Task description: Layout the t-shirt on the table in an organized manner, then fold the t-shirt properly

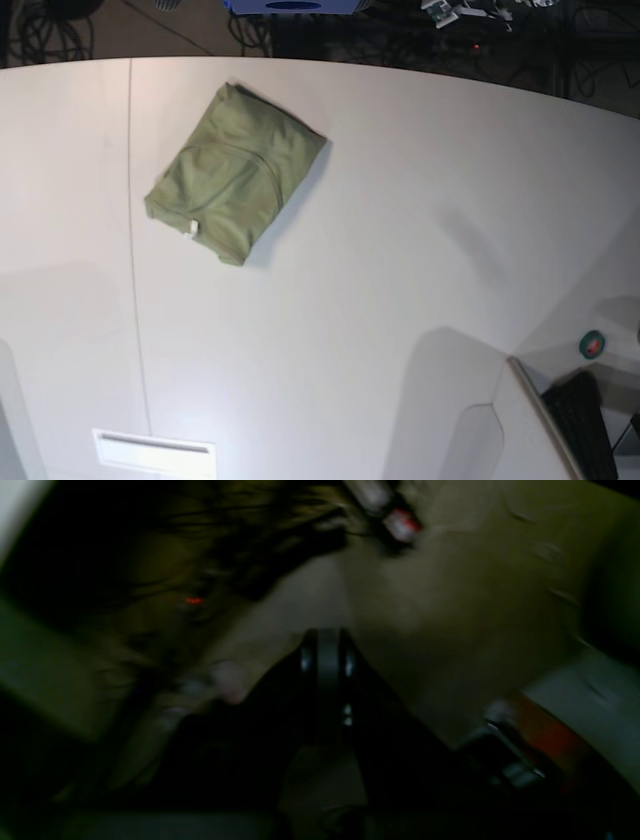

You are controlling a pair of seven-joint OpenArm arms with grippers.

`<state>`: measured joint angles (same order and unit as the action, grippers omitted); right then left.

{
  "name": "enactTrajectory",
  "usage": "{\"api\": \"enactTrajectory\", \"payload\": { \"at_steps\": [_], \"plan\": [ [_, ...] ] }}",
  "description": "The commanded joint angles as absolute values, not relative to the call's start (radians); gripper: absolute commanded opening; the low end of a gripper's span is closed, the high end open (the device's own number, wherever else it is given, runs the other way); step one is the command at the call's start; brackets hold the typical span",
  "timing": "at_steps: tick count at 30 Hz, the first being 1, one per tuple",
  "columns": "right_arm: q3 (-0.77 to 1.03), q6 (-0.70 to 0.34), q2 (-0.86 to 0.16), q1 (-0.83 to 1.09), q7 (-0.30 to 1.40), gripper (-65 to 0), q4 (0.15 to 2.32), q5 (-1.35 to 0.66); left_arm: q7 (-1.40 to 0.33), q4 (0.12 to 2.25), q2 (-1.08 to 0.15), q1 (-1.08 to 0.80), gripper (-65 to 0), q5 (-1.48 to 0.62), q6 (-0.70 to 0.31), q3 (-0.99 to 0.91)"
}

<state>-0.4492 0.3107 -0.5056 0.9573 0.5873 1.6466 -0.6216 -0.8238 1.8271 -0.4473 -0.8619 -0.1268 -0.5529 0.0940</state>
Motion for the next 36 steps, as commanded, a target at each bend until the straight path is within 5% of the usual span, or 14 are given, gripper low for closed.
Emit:
{"api": "enactTrajectory", "payload": {
  "at_steps": [1,4,9,14,18,20,24,36],
  "plan": [
    [-0.493,0.323,-0.522,0.941,0.567,-65.0,1.595,-0.615,-0.826,1.797,-0.45,-0.872,-65.0,-0.13,-0.555,0.136],
    [-0.645,0.323,-0.486,0.86,0.461,-65.0,1.399,-0.613,-0.74,1.63,-0.446,-0.848,-65.0,-0.13,-0.53,0.24],
    [-0.924,0.321,-0.452,0.661,0.272,-65.0,1.035,-0.61,-0.406,1.201,-0.383,-0.788,-65.0,-0.131,-0.341,0.357],
    [-1.23,0.321,-0.403,0.43,0.007,-65.0,0.657,-0.618,0.005,0.593,-0.232,-0.575,-65.0,-0.134,-0.243,0.46],
    [-1.296,0.321,-0.3,0.404,-0.168,-65.0,0.437,-0.616,0.355,0.044,-0.074,-0.392,-65.0,-0.137,-0.223,0.463],
    [-1.294,0.321,-0.24,0.4,-0.231,-65.0,0.355,-0.619,0.475,0.0,-0.036,-0.326,-65.0,-0.139,-0.223,0.463],
    [-1.294,0.321,-0.166,0.389,-0.283,-65.0,0.265,-0.619,0.453,0.0,-0.033,-0.274,-65.0,-0.14,-0.223,0.46],
    [-1.294,0.321,-0.165,0.317,-0.282,-65.0,0.26,-0.619,0.271,0.027,-0.047,-0.18,-65.0,-0.142,-0.222,0.461]
  ]
}}
